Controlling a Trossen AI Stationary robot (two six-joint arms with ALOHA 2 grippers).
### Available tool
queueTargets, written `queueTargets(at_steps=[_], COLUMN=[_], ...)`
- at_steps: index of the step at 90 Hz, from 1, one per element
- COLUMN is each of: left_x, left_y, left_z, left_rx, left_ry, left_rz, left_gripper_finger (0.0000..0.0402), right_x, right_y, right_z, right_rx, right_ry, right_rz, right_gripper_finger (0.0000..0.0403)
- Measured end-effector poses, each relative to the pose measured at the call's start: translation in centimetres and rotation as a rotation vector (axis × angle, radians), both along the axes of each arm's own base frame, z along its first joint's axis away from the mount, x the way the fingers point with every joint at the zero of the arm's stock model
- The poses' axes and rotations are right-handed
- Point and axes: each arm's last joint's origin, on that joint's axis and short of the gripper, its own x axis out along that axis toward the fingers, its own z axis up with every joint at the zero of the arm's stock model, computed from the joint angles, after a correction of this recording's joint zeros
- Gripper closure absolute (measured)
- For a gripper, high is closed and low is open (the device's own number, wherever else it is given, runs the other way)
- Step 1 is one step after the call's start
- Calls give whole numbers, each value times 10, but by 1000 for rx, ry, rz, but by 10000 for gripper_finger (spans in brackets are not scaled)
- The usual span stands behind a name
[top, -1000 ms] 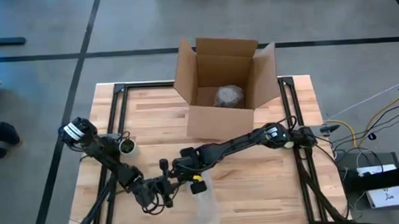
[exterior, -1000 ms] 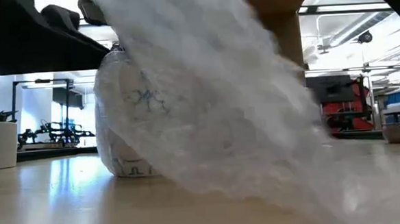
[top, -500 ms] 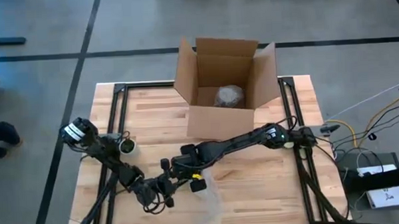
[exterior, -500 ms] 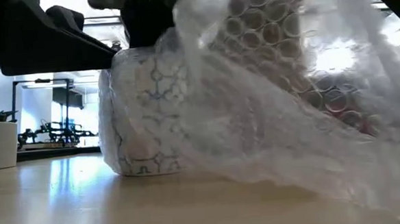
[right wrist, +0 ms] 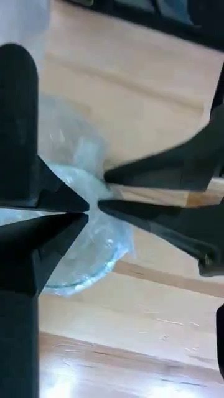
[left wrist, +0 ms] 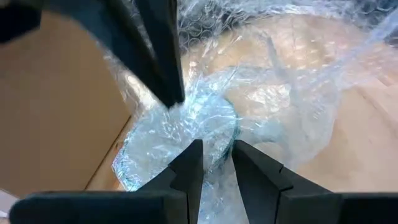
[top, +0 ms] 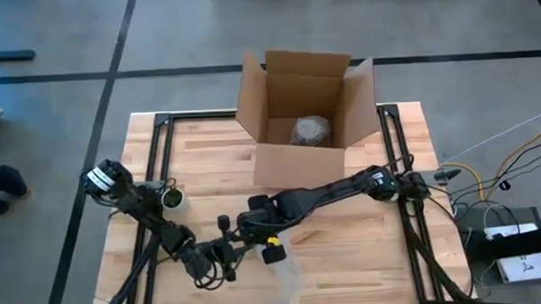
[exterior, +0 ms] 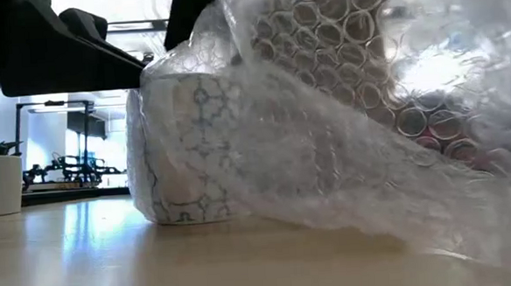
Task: Wrap mug
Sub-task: Wrap the blue patterned mug with the bubble wrap
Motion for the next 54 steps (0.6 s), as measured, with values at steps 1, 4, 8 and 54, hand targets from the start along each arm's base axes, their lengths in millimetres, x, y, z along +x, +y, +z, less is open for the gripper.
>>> queueTargets(at_steps=[1, 4, 8, 54], left_x=[0, 0, 0, 0], left_y=[0, 0, 0, 0], left_z=[0, 0, 0, 0], left_rx=[0, 0, -1, -17], left_ry=[0, 0, 0, -2], left_rz=[0, 0, 0, 5], left_gripper_finger=[326, 326, 326, 326], right_x=[-1, -3, -7, -65], right_y=[1, 2, 3, 32], right_z=[0, 1, 3, 63], right_rx=[-4, -17, -29, -145], right_ry=[3, 16, 37, 34], right_rz=[-2, -11, -24, -162], right_gripper_finger=[403, 403, 403, 403])
